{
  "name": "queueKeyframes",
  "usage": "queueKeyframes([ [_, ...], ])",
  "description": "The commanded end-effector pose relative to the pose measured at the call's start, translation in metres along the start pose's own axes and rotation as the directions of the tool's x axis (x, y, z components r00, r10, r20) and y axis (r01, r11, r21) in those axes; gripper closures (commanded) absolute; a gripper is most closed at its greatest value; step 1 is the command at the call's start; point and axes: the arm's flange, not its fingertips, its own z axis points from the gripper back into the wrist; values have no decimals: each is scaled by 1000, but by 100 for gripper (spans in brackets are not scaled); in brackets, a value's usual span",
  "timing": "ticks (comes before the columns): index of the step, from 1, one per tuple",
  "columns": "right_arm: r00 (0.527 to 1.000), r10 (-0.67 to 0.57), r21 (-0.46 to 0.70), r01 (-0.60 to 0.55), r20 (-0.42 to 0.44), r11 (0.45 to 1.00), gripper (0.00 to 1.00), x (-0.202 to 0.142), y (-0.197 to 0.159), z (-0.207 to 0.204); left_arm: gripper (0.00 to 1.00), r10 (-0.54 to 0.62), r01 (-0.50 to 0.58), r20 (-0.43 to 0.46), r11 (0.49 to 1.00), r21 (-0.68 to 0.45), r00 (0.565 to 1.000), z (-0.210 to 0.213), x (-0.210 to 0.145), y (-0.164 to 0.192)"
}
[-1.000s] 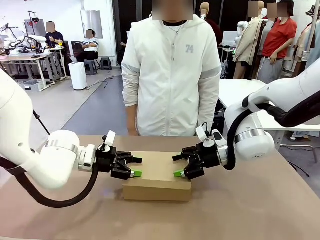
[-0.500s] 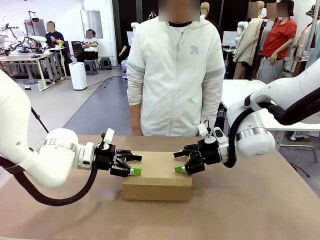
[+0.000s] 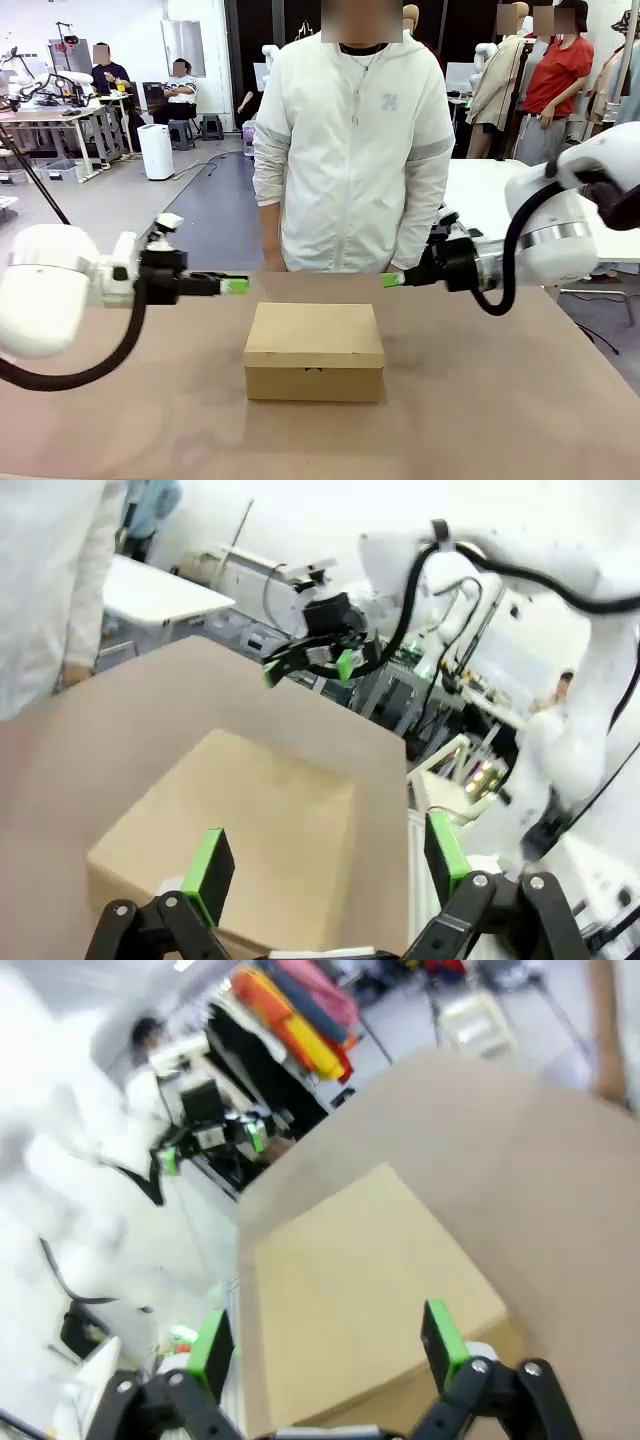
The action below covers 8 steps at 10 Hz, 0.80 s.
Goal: Pack the items into the box.
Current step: Close the Mailer Box.
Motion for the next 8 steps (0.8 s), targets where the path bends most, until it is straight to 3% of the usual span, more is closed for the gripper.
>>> queueKeyframes([
  [1, 966, -254, 21, 256, -48, 967, 0, -9, 9, 64, 0, 316, -316, -4, 949, -9, 949, 52, 5, -17],
  [3, 924, -381, 15, 381, 8, 924, 0, -29, 14, 127, 0, 477, -476, 35, 879, -26, 878, 104, 0, -18],
  [5, 902, -394, 58, 391, 176, 919, 0, -51, 18, 178, 0, 596, -598, 59, 801, 21, 801, 139, -21, -10],
  [6, 891, -382, 68, 377, 245, 924, 0, -59, 15, 189, 0, 628, -627, 58, 778, -33, 776, 148, -30, -1],
  [7, 899, -337, 54, 336, 281, 940, 0, -61, 5, 190, 0, 552, -553, 43, 833, 19, 833, 133, -18, -10],
  [8, 903, -400, 48, 398, 156, 916, 0, -58, 11, 195, 0, 552, -553, 43, 833, 19, 833, 133, -18, -10],
])
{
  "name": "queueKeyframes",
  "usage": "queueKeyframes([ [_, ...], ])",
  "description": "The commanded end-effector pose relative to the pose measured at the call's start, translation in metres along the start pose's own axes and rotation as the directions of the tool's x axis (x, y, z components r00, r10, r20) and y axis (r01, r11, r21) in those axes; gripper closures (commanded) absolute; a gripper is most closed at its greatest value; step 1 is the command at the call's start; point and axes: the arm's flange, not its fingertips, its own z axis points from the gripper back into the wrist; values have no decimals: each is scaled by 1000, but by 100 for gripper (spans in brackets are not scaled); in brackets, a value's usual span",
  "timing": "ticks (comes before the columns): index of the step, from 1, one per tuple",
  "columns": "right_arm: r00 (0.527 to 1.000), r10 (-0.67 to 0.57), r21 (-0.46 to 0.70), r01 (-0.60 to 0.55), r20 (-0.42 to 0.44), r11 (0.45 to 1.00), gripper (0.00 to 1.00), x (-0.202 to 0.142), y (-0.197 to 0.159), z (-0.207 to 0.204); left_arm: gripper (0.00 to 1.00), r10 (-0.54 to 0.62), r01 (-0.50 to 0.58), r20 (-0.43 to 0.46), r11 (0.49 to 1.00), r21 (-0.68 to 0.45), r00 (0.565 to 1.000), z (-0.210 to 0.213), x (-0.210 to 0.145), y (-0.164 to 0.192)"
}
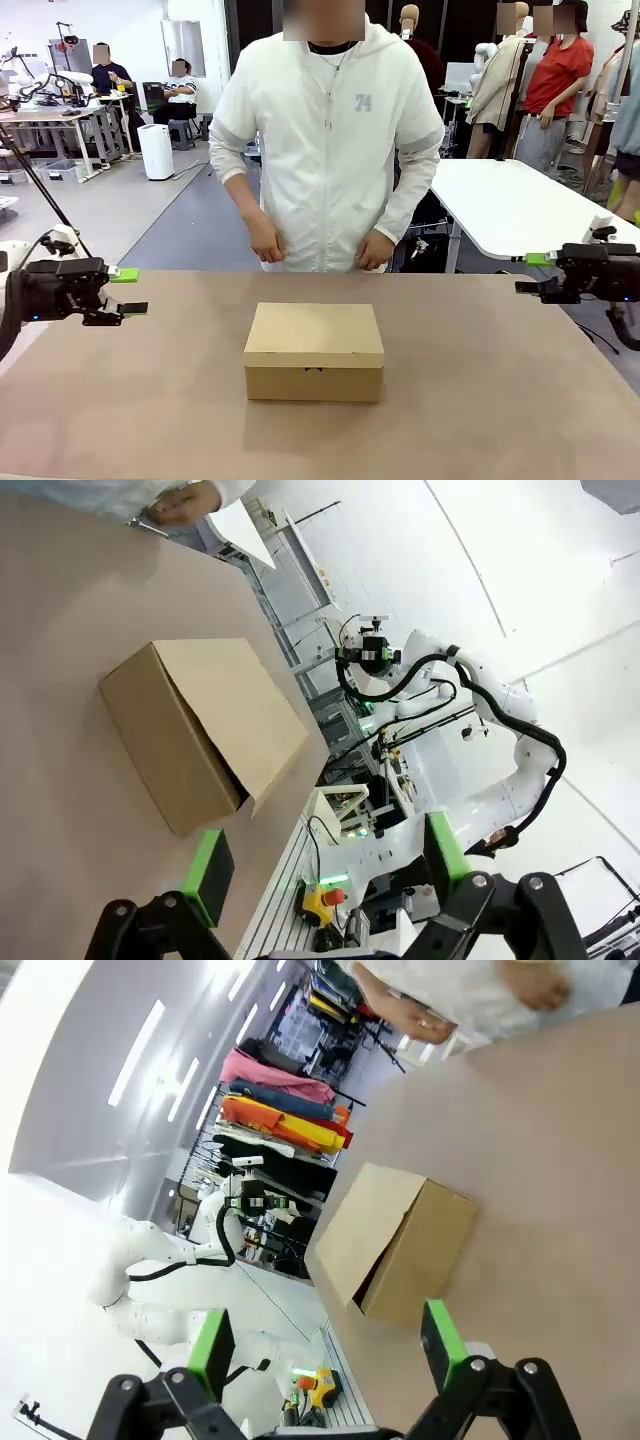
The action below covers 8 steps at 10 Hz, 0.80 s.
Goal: Pack the items into the box.
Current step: Close the Mailer Box.
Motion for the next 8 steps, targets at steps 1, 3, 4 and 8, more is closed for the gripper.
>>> queueKeyframes([
  [1, 997, -4, -7, 3, -71, 1000, 0, 1, 5, -12, 0, -49, 49, -9, 999, 4, 999, -11, 3, -10],
  [3, 997, -4, -7, 3, -71, 1000, 0, 1, 5, -12, 0, -49, 49, -9, 999, 4, 999, -11, 3, -10],
  [4, 997, -4, -7, 3, -71, 1000, 0, 1, 5, -12, 0, -49, 49, -9, 999, 4, 999, -11, 3, -10],
  [8, 997, -4, -7, 3, -71, 1000, 0, 1, 5, -12, 0, -49, 49, -9, 999, 4, 999, -11, 3, -10],
])
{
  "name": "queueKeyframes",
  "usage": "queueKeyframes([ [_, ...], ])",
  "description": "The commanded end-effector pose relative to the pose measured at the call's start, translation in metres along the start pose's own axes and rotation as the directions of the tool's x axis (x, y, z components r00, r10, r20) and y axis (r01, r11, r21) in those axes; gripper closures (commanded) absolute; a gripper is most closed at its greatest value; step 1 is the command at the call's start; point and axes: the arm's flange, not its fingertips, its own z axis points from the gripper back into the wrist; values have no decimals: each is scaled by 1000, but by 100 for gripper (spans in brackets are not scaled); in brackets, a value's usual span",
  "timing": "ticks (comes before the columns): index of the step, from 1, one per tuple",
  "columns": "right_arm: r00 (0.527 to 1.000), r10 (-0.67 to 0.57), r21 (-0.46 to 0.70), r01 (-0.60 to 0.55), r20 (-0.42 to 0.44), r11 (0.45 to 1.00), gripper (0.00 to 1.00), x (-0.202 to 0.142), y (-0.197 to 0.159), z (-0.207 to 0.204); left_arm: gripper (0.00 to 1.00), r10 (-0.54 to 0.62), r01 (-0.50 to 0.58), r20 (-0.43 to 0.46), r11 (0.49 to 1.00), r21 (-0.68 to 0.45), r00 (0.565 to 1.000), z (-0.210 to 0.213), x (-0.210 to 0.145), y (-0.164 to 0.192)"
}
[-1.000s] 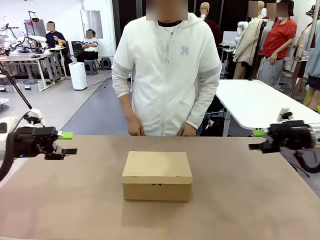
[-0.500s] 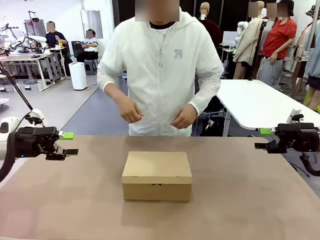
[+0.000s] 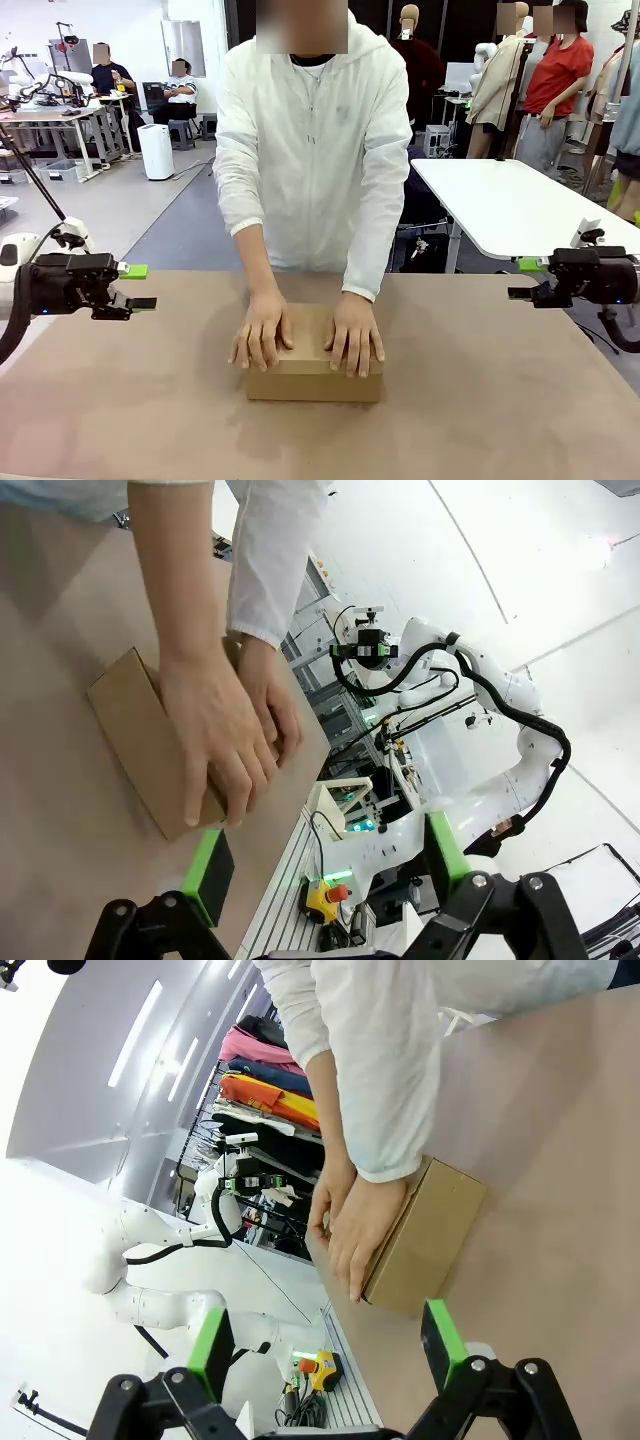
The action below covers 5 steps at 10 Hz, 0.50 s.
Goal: Pack the items into the box.
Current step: Close the Mailer Box.
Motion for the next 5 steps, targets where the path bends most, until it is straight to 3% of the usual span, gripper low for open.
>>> queueKeyframes([
  [1, 1000, -2, -9, 2, -15, 1000, 0, 4, 5, 1, 0, -18, 18, 11, 1000, 4, 1000, 0, 0, -1],
  [5, 1000, -2, -9, 2, -15, 1000, 0, 4, 5, 1, 0, -18, 18, 11, 1000, 4, 1000, 0, 0, -1],
])
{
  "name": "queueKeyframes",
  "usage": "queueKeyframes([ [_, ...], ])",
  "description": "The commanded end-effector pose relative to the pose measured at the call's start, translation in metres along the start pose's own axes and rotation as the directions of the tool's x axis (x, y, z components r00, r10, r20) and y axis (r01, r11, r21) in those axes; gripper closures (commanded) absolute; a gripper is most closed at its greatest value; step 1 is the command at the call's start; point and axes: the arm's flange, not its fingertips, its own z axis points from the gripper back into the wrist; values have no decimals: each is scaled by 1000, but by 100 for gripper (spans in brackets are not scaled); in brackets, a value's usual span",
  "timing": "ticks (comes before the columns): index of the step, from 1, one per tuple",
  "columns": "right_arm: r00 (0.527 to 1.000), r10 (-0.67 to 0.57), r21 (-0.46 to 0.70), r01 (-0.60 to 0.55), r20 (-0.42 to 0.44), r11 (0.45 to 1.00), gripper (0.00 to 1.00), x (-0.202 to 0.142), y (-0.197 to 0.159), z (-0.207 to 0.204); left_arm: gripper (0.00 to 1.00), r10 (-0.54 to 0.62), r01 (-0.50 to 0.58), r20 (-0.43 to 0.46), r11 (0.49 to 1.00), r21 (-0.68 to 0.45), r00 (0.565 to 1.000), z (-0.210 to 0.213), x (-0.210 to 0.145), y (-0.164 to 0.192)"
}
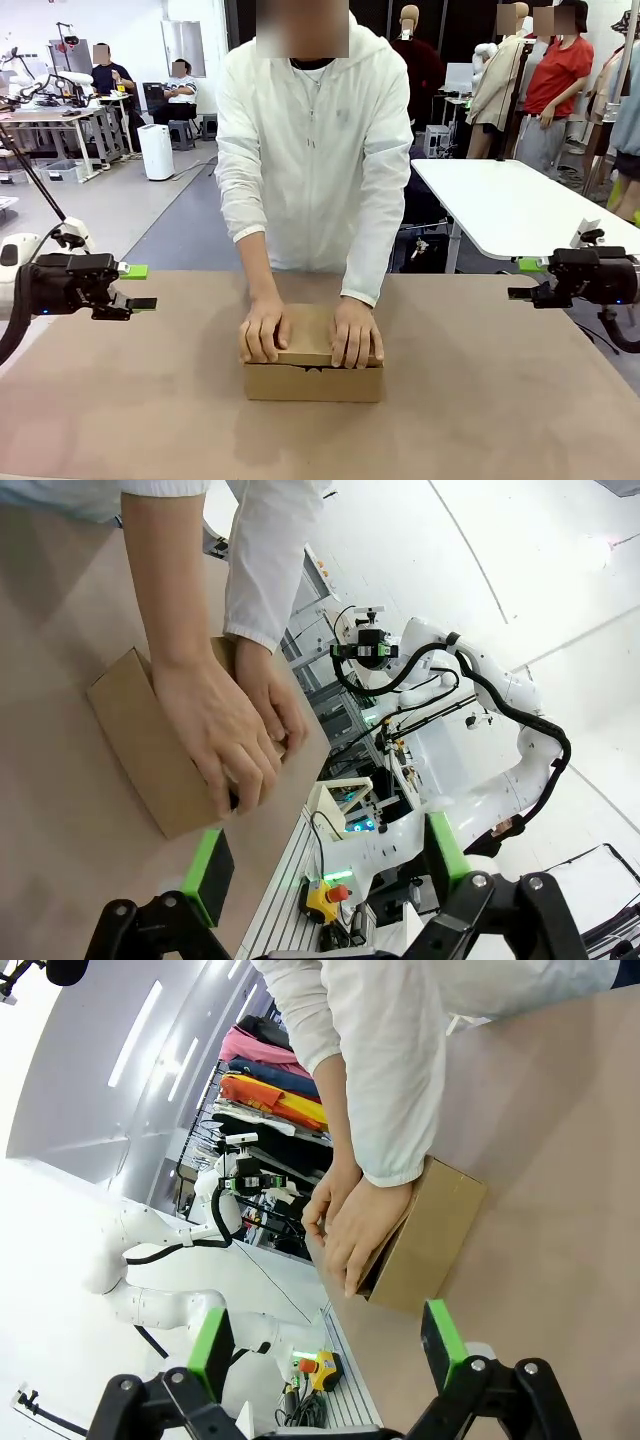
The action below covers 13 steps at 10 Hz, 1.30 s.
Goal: Pack the items into the box.
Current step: Close the Mailer Box.
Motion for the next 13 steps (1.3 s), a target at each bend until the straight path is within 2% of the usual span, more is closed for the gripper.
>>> queueKeyframes([
  [1, 1000, -2, -9, 2, -15, 1000, 0, 4, 5, 1, 0, -18, 18, 11, 1000, 3, 1000, 0, 0, -1],
  [13, 1000, -2, -9, 2, -15, 1000, 0, 4, 5, 1, 0, -18, 18, 11, 1000, 3, 1000, 0, 0, -1],
])
